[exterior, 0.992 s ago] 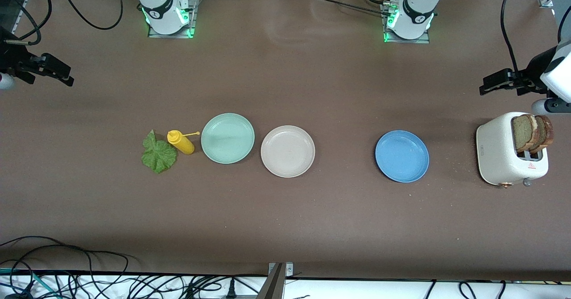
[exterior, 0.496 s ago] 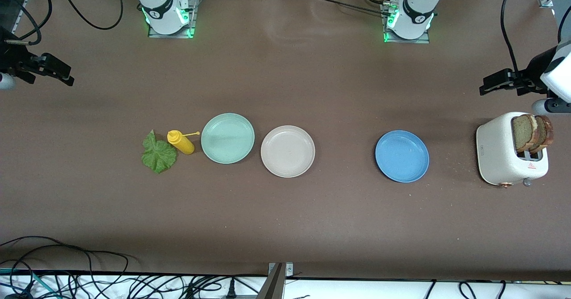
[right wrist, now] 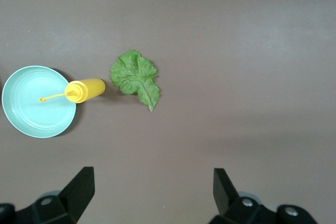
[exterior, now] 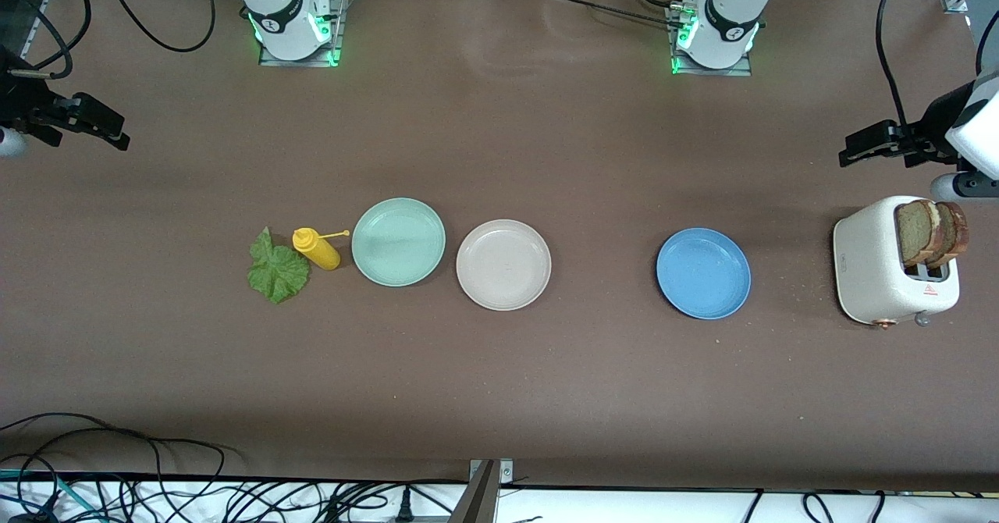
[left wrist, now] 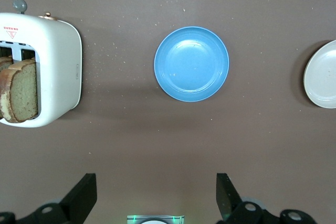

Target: Make sandwich on beige plate with both arms

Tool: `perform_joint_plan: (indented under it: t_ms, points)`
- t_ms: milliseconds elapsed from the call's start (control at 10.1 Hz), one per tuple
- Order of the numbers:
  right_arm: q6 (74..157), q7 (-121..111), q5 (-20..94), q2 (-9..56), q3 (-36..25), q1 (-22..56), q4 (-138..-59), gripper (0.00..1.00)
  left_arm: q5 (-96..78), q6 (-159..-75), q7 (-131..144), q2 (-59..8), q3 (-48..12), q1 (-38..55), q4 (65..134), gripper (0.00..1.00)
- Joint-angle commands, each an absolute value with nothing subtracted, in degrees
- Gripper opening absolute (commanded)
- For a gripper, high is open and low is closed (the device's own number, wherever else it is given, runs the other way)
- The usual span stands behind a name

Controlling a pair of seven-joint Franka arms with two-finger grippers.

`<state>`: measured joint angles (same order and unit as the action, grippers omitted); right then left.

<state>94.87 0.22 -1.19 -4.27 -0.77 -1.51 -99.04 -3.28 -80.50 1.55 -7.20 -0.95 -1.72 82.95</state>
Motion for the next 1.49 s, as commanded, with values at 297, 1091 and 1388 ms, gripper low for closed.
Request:
perform_joint_plan:
  t_ms: [297,1091,1388]
  points:
    - [93.7,0.1,-0.9,-4.7,-1.0,-1.8,-98.5,1.00,-4.0,-80.2,0.4,-7.9,-1.2,-2.3,81.3,1.00]
    - [92.9,0.2,-0.9,-4.7,-1.0,-1.7,-98.4,1.00,-3.9,-80.2,0.4,-7.9,-1.2,-2.4,81.3,1.00]
    - [92.9,0.2,-0.9,-4.7,-1.0,-1.8,-98.1,1.00,-3.9,-80.2,0.4,-7.9,-1.3,-2.3,81.3,1.00]
